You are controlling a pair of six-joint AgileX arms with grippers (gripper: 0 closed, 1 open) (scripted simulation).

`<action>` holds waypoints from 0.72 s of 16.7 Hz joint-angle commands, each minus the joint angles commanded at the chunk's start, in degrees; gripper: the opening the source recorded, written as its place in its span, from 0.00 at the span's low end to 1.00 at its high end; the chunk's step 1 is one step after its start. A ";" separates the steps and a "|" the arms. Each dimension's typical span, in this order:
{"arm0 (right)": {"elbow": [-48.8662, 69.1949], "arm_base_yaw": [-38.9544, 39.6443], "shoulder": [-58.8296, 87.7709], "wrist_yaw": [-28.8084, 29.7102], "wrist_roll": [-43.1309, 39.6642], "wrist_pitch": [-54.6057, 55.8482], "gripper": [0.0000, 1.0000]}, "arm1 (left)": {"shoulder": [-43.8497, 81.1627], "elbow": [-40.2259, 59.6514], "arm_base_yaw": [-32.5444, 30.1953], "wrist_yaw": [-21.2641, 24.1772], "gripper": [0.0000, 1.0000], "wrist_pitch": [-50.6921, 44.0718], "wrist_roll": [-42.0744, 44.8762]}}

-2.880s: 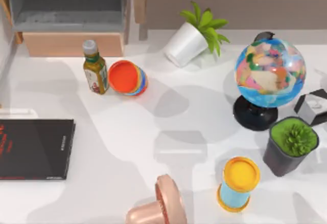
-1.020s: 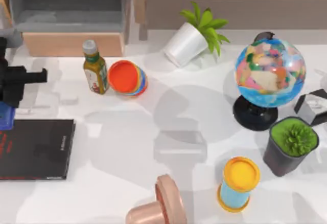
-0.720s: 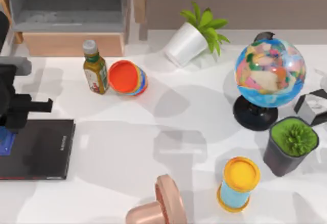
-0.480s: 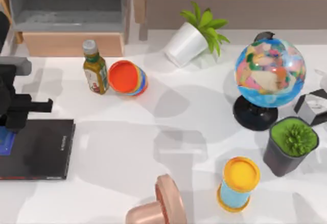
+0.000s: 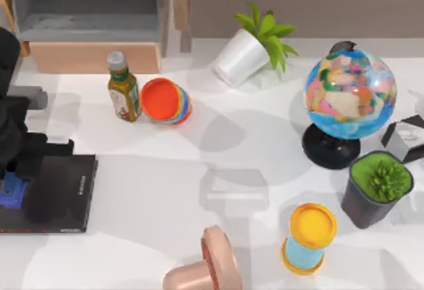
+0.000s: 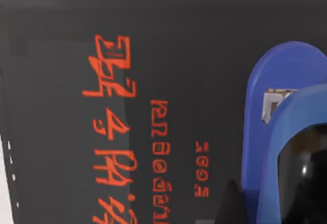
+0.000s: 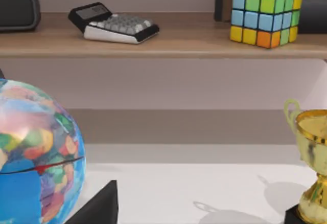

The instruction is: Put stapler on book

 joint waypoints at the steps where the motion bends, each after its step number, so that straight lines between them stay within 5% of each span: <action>1: 0.00 0.00 0.00 0.00 0.00 0.00 1.00 | 0.05 -0.06 0.00 0.00 0.00 0.09 0.01; 3: 0.00 0.00 0.00 0.00 0.00 0.00 1.00 | 0.05 -0.06 0.00 0.00 0.00 0.09 0.01; 12: 0.00 0.00 0.00 0.00 0.00 0.00 1.00 | 0.05 -0.06 0.00 0.00 0.68 0.09 0.01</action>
